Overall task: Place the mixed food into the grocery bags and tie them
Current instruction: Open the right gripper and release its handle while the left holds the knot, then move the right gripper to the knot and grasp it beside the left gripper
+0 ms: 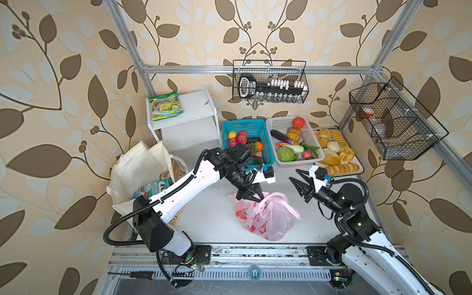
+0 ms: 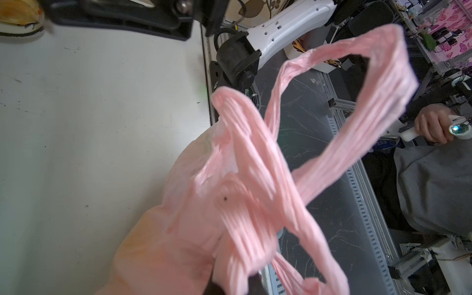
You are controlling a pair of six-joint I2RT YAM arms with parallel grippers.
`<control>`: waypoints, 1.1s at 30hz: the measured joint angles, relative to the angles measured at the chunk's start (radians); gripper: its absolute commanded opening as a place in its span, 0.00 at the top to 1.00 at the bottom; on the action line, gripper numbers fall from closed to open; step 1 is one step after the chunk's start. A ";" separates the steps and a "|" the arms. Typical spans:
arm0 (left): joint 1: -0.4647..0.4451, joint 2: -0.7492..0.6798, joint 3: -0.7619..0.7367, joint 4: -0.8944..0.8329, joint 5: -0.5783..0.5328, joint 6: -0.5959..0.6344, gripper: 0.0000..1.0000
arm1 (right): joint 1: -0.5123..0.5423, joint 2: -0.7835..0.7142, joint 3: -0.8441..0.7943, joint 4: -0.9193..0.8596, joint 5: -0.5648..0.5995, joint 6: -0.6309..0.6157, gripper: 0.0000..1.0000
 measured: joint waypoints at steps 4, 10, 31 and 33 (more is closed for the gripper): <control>0.006 0.000 0.000 0.021 0.000 -0.002 1.00 | 0.086 0.163 0.052 -0.066 -0.223 -0.084 0.57; 0.013 0.000 0.000 0.089 0.001 -0.041 1.00 | 0.270 0.240 0.124 -0.126 -0.288 -0.217 0.56; 0.019 0.008 -0.021 0.135 0.003 -0.085 1.00 | 0.171 0.197 0.080 0.003 -0.374 -0.108 0.59; 0.019 0.010 -0.021 0.135 0.003 -0.092 1.00 | 0.171 0.198 0.080 0.003 -0.369 -0.095 0.56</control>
